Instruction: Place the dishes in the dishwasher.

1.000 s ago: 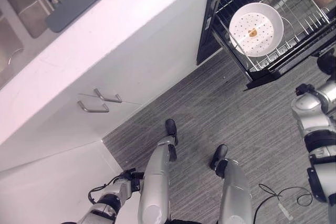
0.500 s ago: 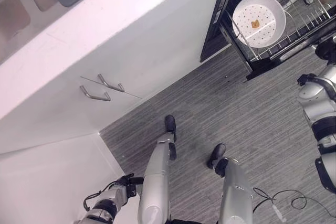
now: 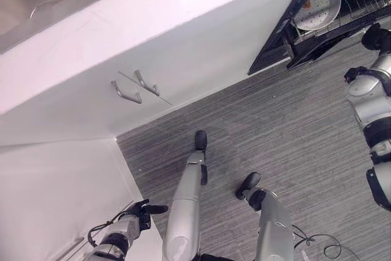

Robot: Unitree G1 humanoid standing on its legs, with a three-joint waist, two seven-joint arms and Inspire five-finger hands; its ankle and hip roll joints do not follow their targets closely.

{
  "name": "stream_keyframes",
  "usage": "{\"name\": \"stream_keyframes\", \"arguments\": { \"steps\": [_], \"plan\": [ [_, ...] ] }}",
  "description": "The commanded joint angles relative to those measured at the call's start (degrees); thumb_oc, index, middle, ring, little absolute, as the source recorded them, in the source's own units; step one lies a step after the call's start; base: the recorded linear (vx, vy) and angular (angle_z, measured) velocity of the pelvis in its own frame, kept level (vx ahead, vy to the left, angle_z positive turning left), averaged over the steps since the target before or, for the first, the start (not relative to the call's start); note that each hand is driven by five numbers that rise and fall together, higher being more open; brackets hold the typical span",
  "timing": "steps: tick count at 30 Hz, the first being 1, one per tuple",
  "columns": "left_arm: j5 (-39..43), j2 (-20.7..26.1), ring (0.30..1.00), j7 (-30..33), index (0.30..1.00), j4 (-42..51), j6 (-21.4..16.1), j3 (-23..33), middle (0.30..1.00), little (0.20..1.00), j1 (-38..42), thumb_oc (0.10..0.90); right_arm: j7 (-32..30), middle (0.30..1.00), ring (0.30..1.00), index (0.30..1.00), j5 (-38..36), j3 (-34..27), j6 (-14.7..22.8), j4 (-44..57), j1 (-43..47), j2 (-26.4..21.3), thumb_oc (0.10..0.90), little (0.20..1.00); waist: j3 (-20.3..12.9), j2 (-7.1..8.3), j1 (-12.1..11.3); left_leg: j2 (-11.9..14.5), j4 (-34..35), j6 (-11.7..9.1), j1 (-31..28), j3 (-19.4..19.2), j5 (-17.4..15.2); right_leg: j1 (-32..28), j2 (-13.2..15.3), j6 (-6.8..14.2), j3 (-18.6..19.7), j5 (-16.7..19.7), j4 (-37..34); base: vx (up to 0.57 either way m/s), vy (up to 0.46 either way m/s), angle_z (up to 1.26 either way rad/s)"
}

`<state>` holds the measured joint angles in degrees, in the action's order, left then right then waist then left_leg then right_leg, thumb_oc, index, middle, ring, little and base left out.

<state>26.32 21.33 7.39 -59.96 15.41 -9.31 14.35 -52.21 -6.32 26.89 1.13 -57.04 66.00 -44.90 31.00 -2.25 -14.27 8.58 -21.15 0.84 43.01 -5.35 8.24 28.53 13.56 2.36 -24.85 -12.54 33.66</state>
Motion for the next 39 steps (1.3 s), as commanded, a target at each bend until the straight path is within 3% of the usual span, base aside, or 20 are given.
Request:
{"name": "stream_keyframes", "arguments": {
  "steps": [1,7,18,21,26,33,35,37,39],
  "plan": [
    [-2.03,2.55,0.900,-1.20,0.900,-0.26,0.12,-2.88,0.900,0.900,-6.40,0.800,0.04,0.900,0.900,0.900,2.63,3.17,10.44,5.78,12.41,-2.69,0.800,0.900,-1.20,0.20,-3.71,-3.02,3.96,-0.75,-4.42,-1.76,-7.86,-0.31,-0.13,0.47,-0.67,-2.05,3.78,0.03,0.068,0.05],
    [-4.73,3.41,0.900,-3.24,0.900,0.32,0.14,-3.00,0.900,0.900,-8.10,0.800,0.31,0.900,0.900,0.900,2.60,5.66,10.83,4.30,17.60,-1.53,0.800,0.900,-1.20,0.12,-5.07,-3.45,3.96,-1.19,-4.02,-1.30,-8.34,-2.28,-0.41,1.94,-1.68,0.91,-3.16,0.04,0.058,0.07],
    [-0.80,4.10,0.900,-4.00,0.900,2.82,0.38,-2.95,0.900,0.900,-10.30,0.800,0.58,0.900,0.900,0.900,0.65,7.13,11.07,5.20,23.16,-1.30,0.800,0.900,-1.20,-0.22,-6.51,-4.12,3.96,-1.98,-3.30,-0.04,-8.69,-4.49,-0.43,4.15,-3.04,4.92,-11.64,0.02,0.016,0.01],
    [0.05,3.85,0.900,-4.15,0.900,3.22,0.40,-3.03,0.900,0.900,-10.84,0.800,-1.31,0.900,0.900,0.900,-2.73,6.48,12.78,5.09,23.54,-0.78,0.800,0.900,-1.20,-0.66,-6.97,-4.35,3.96,-2.17,-3.52,0.55,-8.75,-5.21,-0.20,4.11,-3.24,4.78,-12.08,0.00,0.000,0.00],
    [-0.81,3.27,0.900,-5.71,0.900,3.53,0.32,-3.09,0.900,0.900,-11.81,0.800,-2.61,0.900,0.900,0.900,-2.40,3.90,14.04,5.90,23.29,0.40,0.800,0.900,-1.20,-2.03,-7.75,-5.07,3.96,-2.42,-4.61,0.99,-8.72,-6.87,0.59,3.88,-3.78,4.39,-12.46,0.01,0.046,0.05],
    [-2.04,3.25,0.900,-5.47,0.900,4.20,-0.23,-3.41,0.900,0.900,-12.45,0.800,0.90,0.900,0.900,0.900,-1.29,1.30,11.20,7.94,22.87,0.79,0.800,0.900,-1.20,-3.25,-7.65,-5.29,3.96,-2.32,-6.50,0.31,-9.03,-7.67,1.59,3.92,-4.18,4.17,-11.20,-0.02,0.042,0.07],
    [-4.01,3.47,0.900,-3.72,0.900,4.43,-2.53,-3.26,0.900,0.900,-12.71,0.800,5.14,0.900,0.900,0.900,-4.90,0.73,10.22,8.09,21.38,0.85,0.800,0.900,-1.20,-3.17,-7.47,-5.02,3.96,-2.34,-7.22,-0.01,-9.36,-8.29,1.31,3.97,-4.08,4.20,-11.47,-0.08,0.019,0.00],
    [-11.50,3.62,0.900,3.07,0.900,4.53,-15.01,-3.35,0.900,0.900,-13.47,0.800,13.24,0.900,0.900,0.900,-10.53,-0.71,12.15,8.88,16.25,1.10,0.800,0.900,-1.20,-2.72,-6.61,-4.49,3.96,-2.61,-8.54,-0.79,-9.92,-9.33,0.70,4.20,-3.75,4.66,-12.49,-0.12,0.074,0.01],
    [-1.49,3.36,0.900,6.77,0.900,8.37,-15.36,-2.66,0.900,0.900,-11.52,0.800,14.22,0.900,0.900,0.900,-10.53,-4.68,14.10,14.27,7.25,4.65,0.800,0.900,-1.20,-2.59,-4.76,-3.52,3.96,-2.63,-10.99,-1.91,-10.58,-10.53,0.57,4.30,-2.94,4.77,-12.57,-0.11,0.084,0.03]
  ]
}}
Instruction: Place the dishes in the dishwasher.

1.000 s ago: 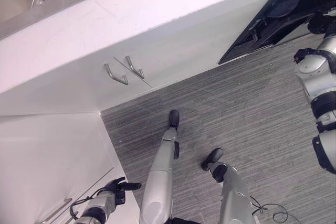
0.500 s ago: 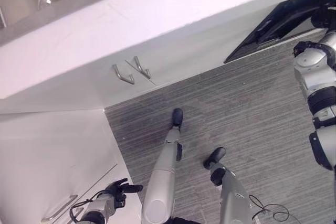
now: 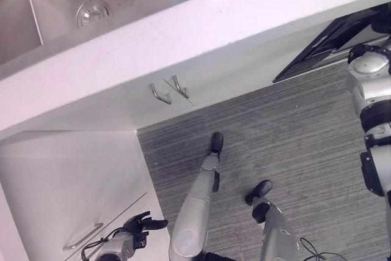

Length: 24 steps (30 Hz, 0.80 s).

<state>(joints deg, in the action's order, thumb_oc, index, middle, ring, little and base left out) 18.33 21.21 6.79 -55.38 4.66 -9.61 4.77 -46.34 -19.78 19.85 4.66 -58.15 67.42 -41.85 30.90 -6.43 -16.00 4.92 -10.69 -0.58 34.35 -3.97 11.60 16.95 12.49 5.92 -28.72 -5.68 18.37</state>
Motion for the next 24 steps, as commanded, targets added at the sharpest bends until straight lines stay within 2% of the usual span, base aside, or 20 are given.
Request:
{"name": "stream_keyframes", "arguments": {
  "steps": [1,4,5,6,7,9,14,16,18,19,20,22,23,24],
  "plan": [
    [7.83,3.52,0.900,8.72,0.900,5.62,-3.66,-1.73,0.900,0.900,-0.66,0.800,8.37,0.900,0.900,0.900,3.00,0.14,10.33,18.47,1.77,2.40,0.800,0.900,-1.11,1.79,-2.18,0.37,-6.49,-1.01,-3.48,-3.67,-14.29,0.37,1.65,0.85,1.27,-2.09,2.78,-0.09,0.031,-0.06],
    [5.45,3.39,0.900,13.11,0.900,9.81,-2.10,-0.28,0.900,0.900,4.30,0.800,6.58,0.900,0.900,0.900,3.72,-5.69,9.34,26.16,-9.43,4.02,0.800,0.900,-1.11,2.40,1.00,1.02,-6.49,-0.87,-6.80,-4.83,-15.32,-2.03,1.40,1.47,2.50,-1.92,1.68,-0.11,0.014,-0.11],
    [4.47,3.61,0.900,13.52,0.900,9.33,-3.64,-0.31,0.900,0.900,5.06,0.800,5.67,0.900,0.900,0.900,5.16,-6.68,9.74,27.37,-12.78,4.04,0.800,0.900,-1.11,2.30,1.93,1.17,-6.49,-0.95,-8.01,-5.16,-15.59,-2.98,1.27,1.41,2.89,-2.09,1.30,-0.13,0.071,-0.14],
    [3.27,3.45,0.900,13.98,0.900,6.73,-9.46,-0.63,0.900,0.900,4.87,0.800,4.52,0.900,0.900,0.900,6.99,-8.37,10.05,30.51,-21.10,4.18,0.800,0.900,-1.11,1.34,3.95,1.28,-6.49,-0.99,-10.71,-5.63,-16.27,-5.44,1.42,1.54,3.40,-2.29,0.46,-0.11,0.096,-0.09],
    [2.10,3.29,0.900,14.12,0.900,6.33,-11.78,-0.30,0.900,0.900,4.19,0.800,5.10,0.900,0.900,0.900,7.11,-9.29,10.62,31.04,-24.51,4.41,0.800,0.900,-1.11,0.67,4.70,1.29,-6.49,-1.10,-11.95,-5.88,-16.52,-6.91,1.54,1.73,3.46,-2.28,-0.30,-0.09,0.097,-0.08],
    [2.80,3.12,0.900,14.40,0.900,7.09,-13.42,0.22,0.900,0.900,2.90,0.800,4.91,0.900,0.900,0.900,9.55,-9.85,10.45,32.31,-29.45,5.98,0.800,0.900,-1.12,-0.19,5.83,1.44,-6.49,-1.51,-13.70,-6.38,-16.67,-8.97,1.75,2.05,3.58,-2.34,-1.18,-0.06,0.048,-0.16],
    [1.08,3.04,0.900,16.66,0.900,11.00,-13.76,4.04,0.900,0.900,-0.85,0.800,4.95,0.900,0.900,0.900,11.68,-10.60,9.34,34.69,-40.21,9.43,0.800,0.900,-2.86,0.15,7.96,2.19,-6.49,-2.39,-16.57,-7.24,-16.64,-12.08,2.37,2.24,4.11,-3.57,-1.18,-0.02,-0.033,-0.23],
    [0.87,3.72,0.900,16.39,0.900,13.34,-13.23,6.27,0.900,0.900,-2.57,0.800,6.30,0.900,0.900,0.900,9.58,-11.50,9.75,34.51,-47.35,10.84,0.800,0.900,-4.72,0.51,9.68,3.28,-6.49,-2.91,-18.04,-7.94,-16.39,-13.34,2.37,2.15,4.73,-4.00,-1.18,-0.04,-0.097,-0.08],
    [2.19,3.39,0.900,13.83,0.900,14.08,-12.12,7.15,0.900,0.900,-3.48,0.800,8.70,0.900,0.900,0.900,6.00,-12.55,10.57,34.01,-52.28,12.43,0.800,0.900,-5.96,0.84,10.93,3.94,-6.49,-3.17,-19.02,-8.44,-16.32,-14.05,2.18,1.98,5.35,-4.18,-1.18,-0.04,-0.067,-0.11],
    [4.83,2.90,0.900,10.15,0.900,14.04,-10.98,7.39,0.900,0.900,-4.01,0.800,10.06,0.900,0.900,0.900,4.05,-13.05,11.13,33.03,-54.75,13.71,0.800,0.900,-6.71,1.05,11.63,4.31,-6.49,-3.33,-19.54,-8.68,-16.31,-14.51,2.02,1.86,5.67,-4.33,-1.18,-0.10,-0.098,-0.24],
    [11.34,0.75,0.900,-0.25,0.900,13.07,-6.02,7.03,0.900,0.900,-4.34,0.800,12.92,0.900,0.900,0.900,1.34,-13.66,10.91,30.39,-57.67,15.89,0.800,0.900,-7.87,1.31,12.72,5.01,-6.49,-3.55,-20.37,-9.13,-16.36,-15.23,1.75,1.54,6.00,-4.59,-1.18,-0.09,-0.089,-0.27],
    [13.25,-1.35,0.900,-4.18,0.900,11.15,-3.31,6.36,0.900,0.900,-4.16,0.800,16.43,0.900,0.900,0.900,-0.51,-13.62,10.32,27.61,-58.60,17.18,0.800,0.900,-8.64,1.44,13.28,5.43,-6.49,-3.64,-20.88,-9.43,-16.47,-15.88,1.56,1.33,6.17,-4.84,-1.18,-0.07,-0.044,-0.19],
    [12.72,-4.53,0.900,-12.10,0.900,7.91,-1.06,5.42,0.900,0.900,-4.38,0.800,33.90,0.900,0.900,0.900,-9.80,-12.61,6.68,23.45,-60.06,19.22,0.800,0.900,-9.84,1.71,14.07,6.39,-6.49,-4.24,-21.32,-10.36,-16.04,-17.01,1.37,0.99,6.19,-5.14,-1.18,-0.04,-0.005,-0.23],
    [12.70,-4.53,0.900,-12.17,0.900,7.86,-1.09,5.42,0.900,0.900,-4.40,0.800,34.15,0.900,0.900,0.900,-10.00,-12.64,6.65,23.38,-60.07,19.11,0.800,0.900,-9.88,1.70,14.06,6.40,-6.49,-4.26,-21.32,-10.37,-16.04,-17.00,1.37,0.98,6.20,-5.15,-1.18,-0.03,0.022,-0.25]
  ]
}}
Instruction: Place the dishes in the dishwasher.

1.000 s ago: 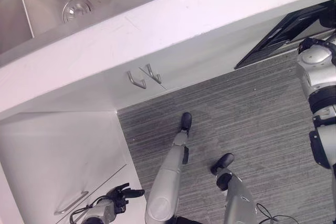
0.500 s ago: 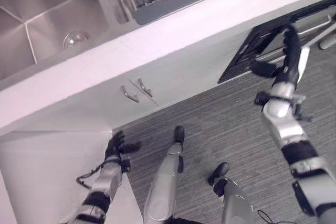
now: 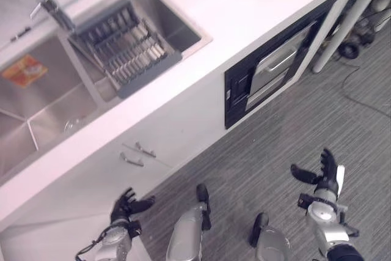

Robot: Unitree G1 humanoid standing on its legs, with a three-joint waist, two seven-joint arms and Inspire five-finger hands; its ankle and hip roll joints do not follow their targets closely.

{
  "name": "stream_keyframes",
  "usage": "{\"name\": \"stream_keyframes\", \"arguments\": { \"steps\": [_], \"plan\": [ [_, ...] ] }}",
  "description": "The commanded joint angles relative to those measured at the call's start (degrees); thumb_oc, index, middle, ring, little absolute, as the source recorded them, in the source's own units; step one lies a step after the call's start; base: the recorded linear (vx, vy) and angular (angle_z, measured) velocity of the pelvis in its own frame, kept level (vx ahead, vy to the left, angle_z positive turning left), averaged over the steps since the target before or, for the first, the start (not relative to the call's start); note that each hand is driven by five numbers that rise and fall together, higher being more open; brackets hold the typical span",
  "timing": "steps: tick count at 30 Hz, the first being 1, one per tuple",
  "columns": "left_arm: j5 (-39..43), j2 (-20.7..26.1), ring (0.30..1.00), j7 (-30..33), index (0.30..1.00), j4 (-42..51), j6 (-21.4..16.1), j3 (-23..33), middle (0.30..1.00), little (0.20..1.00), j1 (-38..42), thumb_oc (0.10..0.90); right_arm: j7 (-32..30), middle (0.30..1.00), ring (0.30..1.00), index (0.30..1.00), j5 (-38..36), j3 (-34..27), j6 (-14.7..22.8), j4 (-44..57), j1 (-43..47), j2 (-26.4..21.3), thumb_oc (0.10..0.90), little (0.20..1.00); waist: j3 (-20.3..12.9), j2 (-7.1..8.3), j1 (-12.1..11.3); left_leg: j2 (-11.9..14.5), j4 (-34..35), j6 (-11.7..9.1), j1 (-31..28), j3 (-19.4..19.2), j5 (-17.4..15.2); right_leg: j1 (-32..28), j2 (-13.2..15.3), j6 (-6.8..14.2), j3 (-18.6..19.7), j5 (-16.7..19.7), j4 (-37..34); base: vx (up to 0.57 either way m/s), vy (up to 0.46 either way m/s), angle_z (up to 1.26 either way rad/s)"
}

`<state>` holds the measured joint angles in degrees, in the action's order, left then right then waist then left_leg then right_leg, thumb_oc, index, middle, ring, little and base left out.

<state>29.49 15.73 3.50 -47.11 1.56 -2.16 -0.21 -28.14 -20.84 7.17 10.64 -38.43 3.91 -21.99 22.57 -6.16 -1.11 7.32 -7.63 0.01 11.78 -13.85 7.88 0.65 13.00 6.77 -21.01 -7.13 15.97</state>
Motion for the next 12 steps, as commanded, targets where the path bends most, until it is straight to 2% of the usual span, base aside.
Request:
{"name": "stream_keyframes", "arguments": {
  "steps": [1,4,5,9,12],
  "plan": [
    [-0.10,0.30,0.900,-11.31,0.900,-1.56,3.81,-2.71,0.900,0.900,0.30,0.800,22.39,0.900,0.900,0.900,-10.38,0.49,-2.13,2.04,2.02,0.32,0.800,0.900,-2.29,1.67,-0.39,4.53,-9.56,-5.12,1.18,-0.95,-12.03,-1.24,0.83,0.09,-1.52,-3.86,1.22,0.00,0.015,-0.13],
    [-3.57,-0.38,0.900,-13.96,0.900,-4.61,7.54,-3.90,0.900,0.900,0.30,0.800,32.49,0.900,0.900,0.900,-10.46,2.01,-5.88,-2.73,-0.04,1.11,0.800,0.900,-3.93,2.42,0.30,5.50,-9.56,-5.33,0.69,-1.96,-11.75,-1.98,0.68,0.06,-1.66,-4.00,1.22,0.02,-0.006,-0.05],
    [-4.25,-0.37,0.900,-14.97,0.900,-6.21,8.30,-4.15,0.900,0.900,0.55,0.800,34.36,0.900,0.900,0.900,-10.13,2.28,-5.88,-5.27,-0.53,1.34,0.800,0.900,-4.46,2.67,0.51,5.85,-9.56,-5.42,0.53,-2.34,-11.69,-2.15,0.56,-0.01,-1.66,-4.16,1.22,0.02,-0.029,-0.04],
    [-8.32,-0.83,0.900,-18.18,0.900,-11.46,9.22,-5.25,0.900,0.900,1.73,0.800,39.22,0.900,0.900,0.900,-9.91,1.12,-5.38,-15.25,-1.82,1.91,0.800,0.900,-5.94,3.30,1.43,6.95,-9.56,-5.60,-0.41,-3.45,-11.87,-2.90,-0.10,-0.27,-1.31,-4.86,1.22,0.03,-0.013,-0.08],
    [-9.95,-1.23,0.900,-20.87,0.900,-13.42,9.60,-6.70,0.900,0.900,2.63,0.800,39.52,0.900,0.900,0.900,-9.15,-0.78,-5.09,-21.48,-2.45,2.48,0.800,0.900,-6.42,3.31,2.35,7.73,-9.56,-5.68,-0.66,-4.22,-11.85,-2.96,-0.46,-0.40,-0.55,-5.28,1.22,-0.01,0.008,-0.11]
  ]
}}
